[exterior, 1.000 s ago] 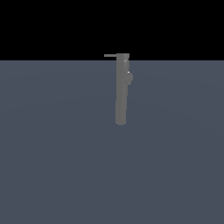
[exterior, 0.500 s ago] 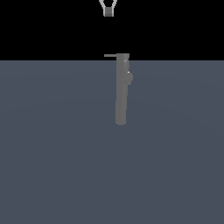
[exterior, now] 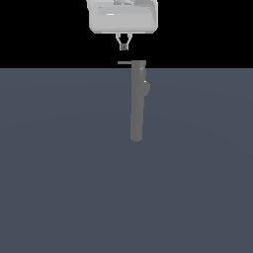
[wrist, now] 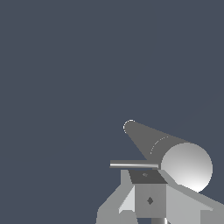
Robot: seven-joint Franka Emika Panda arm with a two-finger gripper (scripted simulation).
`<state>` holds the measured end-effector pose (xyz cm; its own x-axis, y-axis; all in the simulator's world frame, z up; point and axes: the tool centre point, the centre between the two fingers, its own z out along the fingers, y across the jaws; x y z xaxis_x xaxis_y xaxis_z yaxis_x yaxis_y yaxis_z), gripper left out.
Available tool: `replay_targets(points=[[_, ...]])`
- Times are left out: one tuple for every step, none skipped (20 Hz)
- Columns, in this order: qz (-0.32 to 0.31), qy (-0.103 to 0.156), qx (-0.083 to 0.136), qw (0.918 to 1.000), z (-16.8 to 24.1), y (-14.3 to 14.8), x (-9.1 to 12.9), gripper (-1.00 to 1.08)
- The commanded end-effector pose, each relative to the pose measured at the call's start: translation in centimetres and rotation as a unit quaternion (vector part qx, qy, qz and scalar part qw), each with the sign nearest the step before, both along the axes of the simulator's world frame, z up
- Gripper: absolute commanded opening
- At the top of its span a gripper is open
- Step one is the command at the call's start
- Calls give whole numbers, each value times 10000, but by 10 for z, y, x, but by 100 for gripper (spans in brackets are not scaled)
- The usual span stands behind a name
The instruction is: Turn on the faucet by rotating a designated handle.
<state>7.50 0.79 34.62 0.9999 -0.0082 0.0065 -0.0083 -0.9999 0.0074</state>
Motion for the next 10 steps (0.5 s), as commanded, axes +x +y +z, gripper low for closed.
replay_targets(points=[[-21,6,12,10000,-14,0,12,-100],[-28,10,16,10000,-19,-1,15,-100],[-33,14,20,10000,-23,-1,19,-100],[-39,17,23,10000,-27,-1,22,-100],[-44,20,26,10000,-31,-1,24,-100],[-49,23,28,10000,-34,-1,26,-100],[-53,25,31,10000,-37,-1,28,-100],[-56,27,33,10000,-40,-1,30,-100],[-59,29,34,10000,-42,-1,31,-100],[-61,30,36,10000,-43,-2,32,-100]])
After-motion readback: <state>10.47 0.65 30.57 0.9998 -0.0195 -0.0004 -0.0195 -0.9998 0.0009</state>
